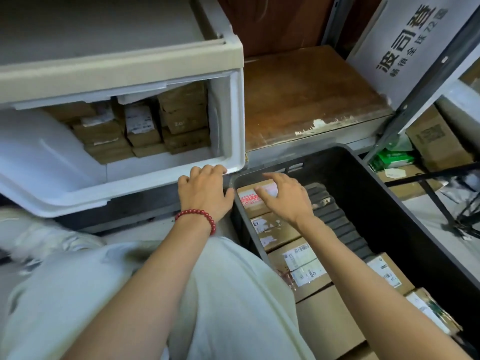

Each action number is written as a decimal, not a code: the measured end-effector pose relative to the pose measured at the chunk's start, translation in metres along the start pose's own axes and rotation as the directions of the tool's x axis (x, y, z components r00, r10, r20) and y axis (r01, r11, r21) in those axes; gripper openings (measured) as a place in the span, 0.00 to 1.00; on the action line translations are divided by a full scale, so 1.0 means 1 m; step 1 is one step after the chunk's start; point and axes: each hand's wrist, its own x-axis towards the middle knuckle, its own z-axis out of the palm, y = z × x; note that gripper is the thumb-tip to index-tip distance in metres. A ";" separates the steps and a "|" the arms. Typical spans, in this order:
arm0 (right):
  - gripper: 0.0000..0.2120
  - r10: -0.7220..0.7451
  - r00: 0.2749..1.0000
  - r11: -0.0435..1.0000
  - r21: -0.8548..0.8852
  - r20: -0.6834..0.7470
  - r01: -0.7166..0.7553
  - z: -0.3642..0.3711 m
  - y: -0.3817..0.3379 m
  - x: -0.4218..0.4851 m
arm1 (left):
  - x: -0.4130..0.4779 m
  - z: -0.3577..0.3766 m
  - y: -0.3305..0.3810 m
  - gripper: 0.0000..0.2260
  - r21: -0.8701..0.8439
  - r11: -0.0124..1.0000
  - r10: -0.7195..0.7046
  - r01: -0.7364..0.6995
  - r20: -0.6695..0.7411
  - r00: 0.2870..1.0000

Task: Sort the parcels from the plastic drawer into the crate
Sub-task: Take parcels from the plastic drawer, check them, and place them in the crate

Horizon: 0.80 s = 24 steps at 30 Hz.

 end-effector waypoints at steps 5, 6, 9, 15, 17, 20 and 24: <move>0.25 -0.166 0.985 0.986 -0.014 0.043 0.166 -0.017 -0.068 -0.005 | -0.010 -0.020 -0.034 0.21 0.117 0.993 -0.022 0.022 -0.003 1.000; 0.25 -0.199 0.979 0.980 -0.010 0.051 0.199 -0.020 -0.083 -0.007 | -0.012 -0.028 -0.043 0.21 0.119 0.992 -0.036 0.039 -0.027 0.999; 0.24 -0.266 0.964 0.964 -0.019 0.014 0.266 -0.021 -0.126 -0.012 | -0.018 -0.057 -0.068 0.22 0.135 0.987 -0.073 0.086 -0.101 0.992; 0.25 -0.321 0.947 0.946 0.042 -0.025 0.322 -0.007 -0.197 -0.020 | -0.038 -0.090 -0.129 0.24 0.174 0.963 -0.173 0.205 -0.182 0.968; 0.26 -0.339 0.940 0.939 0.041 -0.033 0.340 0.004 -0.206 -0.021 | -0.047 -0.085 -0.146 0.26 0.144 0.960 -0.219 0.240 -0.149 0.964; 0.27 -0.306 0.952 0.951 0.033 0.004 0.306 0.022 -0.204 -0.019 | -0.050 -0.076 -0.162 0.29 0.092 0.957 -0.268 0.276 -0.088 0.959; 0.29 -0.284 0.958 0.959 0.007 0.025 0.284 0.032 -0.207 -0.006 | -0.040 -0.076 -0.173 0.28 0.089 0.954 -0.276 0.285 -0.102 0.956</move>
